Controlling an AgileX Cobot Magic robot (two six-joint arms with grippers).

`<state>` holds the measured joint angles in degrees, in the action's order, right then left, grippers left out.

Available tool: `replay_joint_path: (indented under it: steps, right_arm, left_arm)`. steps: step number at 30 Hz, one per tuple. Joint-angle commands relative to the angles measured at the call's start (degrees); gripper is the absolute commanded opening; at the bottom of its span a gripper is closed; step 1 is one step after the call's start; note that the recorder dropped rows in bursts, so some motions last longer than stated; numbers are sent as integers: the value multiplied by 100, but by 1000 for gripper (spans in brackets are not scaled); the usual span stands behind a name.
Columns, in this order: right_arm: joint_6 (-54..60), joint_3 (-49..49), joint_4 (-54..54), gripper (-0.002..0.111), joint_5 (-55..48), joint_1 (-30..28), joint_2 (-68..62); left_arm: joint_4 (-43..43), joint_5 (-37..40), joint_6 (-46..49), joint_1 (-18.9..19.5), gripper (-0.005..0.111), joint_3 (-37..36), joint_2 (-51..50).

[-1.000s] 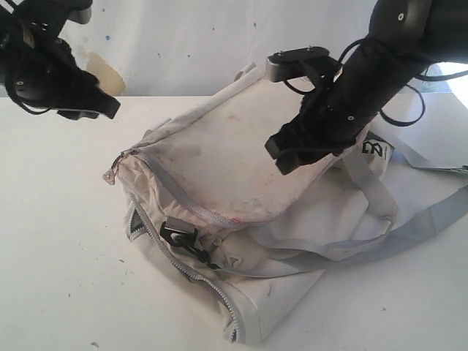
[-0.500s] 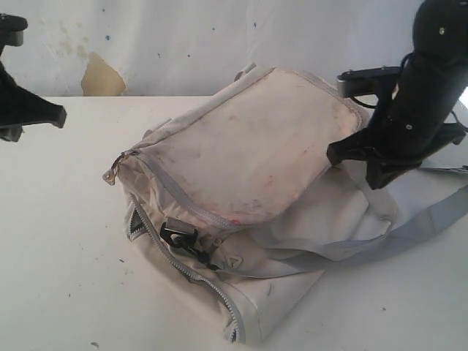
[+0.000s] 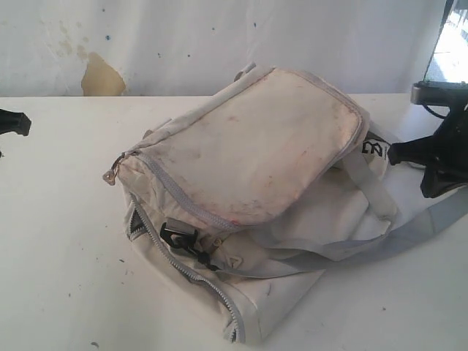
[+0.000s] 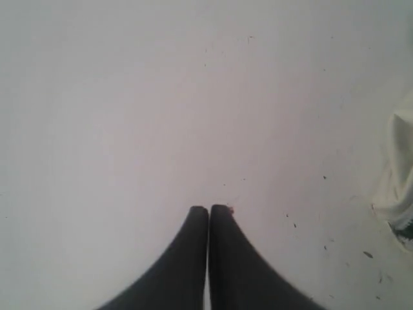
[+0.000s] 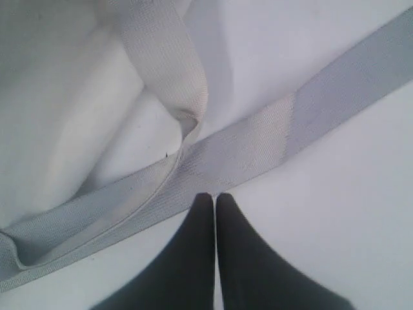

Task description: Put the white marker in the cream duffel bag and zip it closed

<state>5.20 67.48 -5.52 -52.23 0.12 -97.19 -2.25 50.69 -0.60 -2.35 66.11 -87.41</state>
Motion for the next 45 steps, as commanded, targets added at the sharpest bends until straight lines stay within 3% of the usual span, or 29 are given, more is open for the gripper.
replay_joint_path:
  steps: [1, 9, 17, 21, 22, 24, 32, 45]
  right_arm:
    - [63, -26, 8, 0, 94, -30, 76]
    - [63, -26, 162, 0, -58, -30, 260]
    - [63, -26, 162, 0, -150, -30, 1312]
    - [108, -84, 141, 0, -178, -12, 2431]
    - [168, -507, 141, 0, 88, -12, 3550]
    - [168, -705, 141, 0, 179, -12, 4041]
    - [232, -1442, 86, 0, 458, -12, 5957]
    - [232, -2282, 83, 0, 582, -12, 8787]
  left_arm:
    - [283, -11, 60, 3, 0, -24, 78]
    - [320, 96, 14, -11, 0, -24, 254]
    - [320, 156, 60, -11, 0, -24, 1396]
    - [320, 207, 60, -11, 0, -138, 2606]
    - [320, -18, 60, -11, 0, -652, 3695]
    - [320, -164, 60, -11, 0, -921, 4206]
    - [320, -557, 60, -11, 0, -1640, 6003]
    - [300, -151, 105, -11, 0, -1699, 8411]
